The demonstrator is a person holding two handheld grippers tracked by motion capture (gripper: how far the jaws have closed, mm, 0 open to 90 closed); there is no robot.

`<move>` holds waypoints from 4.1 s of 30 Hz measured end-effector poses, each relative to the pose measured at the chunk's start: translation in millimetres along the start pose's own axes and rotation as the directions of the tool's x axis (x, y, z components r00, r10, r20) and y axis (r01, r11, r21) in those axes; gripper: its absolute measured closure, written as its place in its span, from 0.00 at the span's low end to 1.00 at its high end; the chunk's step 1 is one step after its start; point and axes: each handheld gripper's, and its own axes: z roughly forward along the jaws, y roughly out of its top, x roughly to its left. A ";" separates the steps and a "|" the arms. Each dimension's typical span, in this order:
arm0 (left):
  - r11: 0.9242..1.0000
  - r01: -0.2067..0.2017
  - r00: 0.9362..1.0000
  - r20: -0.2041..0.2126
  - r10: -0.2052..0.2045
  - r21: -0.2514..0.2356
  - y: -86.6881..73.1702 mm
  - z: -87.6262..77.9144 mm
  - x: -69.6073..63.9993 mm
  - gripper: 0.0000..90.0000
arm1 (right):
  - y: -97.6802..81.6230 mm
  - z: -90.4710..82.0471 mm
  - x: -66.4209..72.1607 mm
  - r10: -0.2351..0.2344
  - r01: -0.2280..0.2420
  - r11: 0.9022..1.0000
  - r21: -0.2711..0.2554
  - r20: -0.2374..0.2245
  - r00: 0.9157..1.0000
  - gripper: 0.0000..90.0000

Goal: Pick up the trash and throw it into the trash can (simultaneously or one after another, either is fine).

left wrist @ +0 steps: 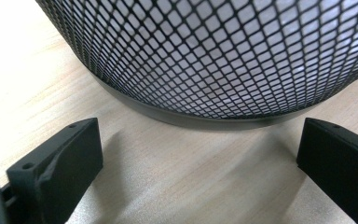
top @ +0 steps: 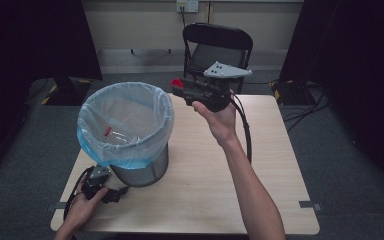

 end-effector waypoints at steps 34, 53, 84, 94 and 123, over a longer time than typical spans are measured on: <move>1.000 0.001 1.000 0.001 -0.001 0.000 -0.1 0.0 0.0 0.00 | 13.3 67.2 48.3 -0.026 0.041 0.997 0.061 -0.224 0.974 0.66; 1.000 0.002 1.000 0.000 -0.002 0.000 -0.1 0.0 -0.1 0.00 | 10.8 77.7 48.1 -0.009 0.033 0.993 0.114 -0.205 0.979 0.35; 1.000 0.001 1.000 0.000 -0.001 0.000 -0.1 0.0 -0.1 0.00 | -13.9 -0.8 3.7 0.033 -0.036 0.997 0.071 0.037 0.999 0.24; 1.000 0.001 1.000 0.000 -0.001 0.001 -0.1 0.0 -0.1 0.00 | -36.6 -33.4 -12.7 0.060 -0.070 0.995 0.078 0.126 0.990 0.22; 1.000 0.001 1.000 0.000 -0.001 0.000 -0.1 0.0 -0.1 0.00 | -126.6 -103.4 -33.4 0.110 -0.199 0.954 0.222 0.359 0.927 0.18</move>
